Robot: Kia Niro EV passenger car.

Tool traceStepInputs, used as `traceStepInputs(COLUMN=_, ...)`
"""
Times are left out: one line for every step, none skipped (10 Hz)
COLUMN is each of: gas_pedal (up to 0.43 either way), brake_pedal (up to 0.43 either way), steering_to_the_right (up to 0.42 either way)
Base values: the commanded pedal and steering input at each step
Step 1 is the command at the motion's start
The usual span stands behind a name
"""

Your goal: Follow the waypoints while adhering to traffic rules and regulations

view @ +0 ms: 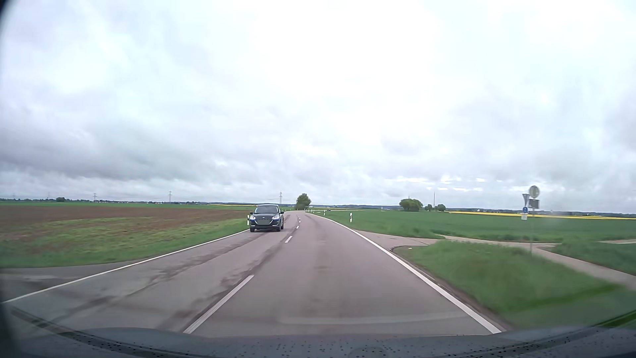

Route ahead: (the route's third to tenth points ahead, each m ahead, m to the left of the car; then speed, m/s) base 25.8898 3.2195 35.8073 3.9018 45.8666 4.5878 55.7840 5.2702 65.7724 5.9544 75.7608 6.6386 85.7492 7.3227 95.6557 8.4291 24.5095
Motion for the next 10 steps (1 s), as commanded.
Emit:
traceStepInputs(gas_pedal=0.28, brake_pedal=0.0, steering_to_the_right=-0.021)
traceStepInputs(gas_pedal=0.28, brake_pedal=0.0, steering_to_the_right=-0.021)
traceStepInputs(gas_pedal=0.28, brake_pedal=0.0, steering_to_the_right=-0.021)
traceStepInputs(gas_pedal=0.28, brake_pedal=0.0, steering_to_the_right=-0.02)
traceStepInputs(gas_pedal=0.28, brake_pedal=0.0, steering_to_the_right=-0.02)
traceStepInputs(gas_pedal=0.287, brake_pedal=0.0, steering_to_the_right=-0.019)
traceStepInputs(gas_pedal=0.287, brake_pedal=0.0, steering_to_the_right=-0.018)
traceStepInputs(gas_pedal=0.299, brake_pedal=0.0, steering_to_the_right=-0.018)
traceStepInputs(gas_pedal=0.299, brake_pedal=0.0, steering_to_the_right=-0.017)
traceStepInputs(gas_pedal=0.299, brake_pedal=0.0, steering_to_the_right=-0.013)
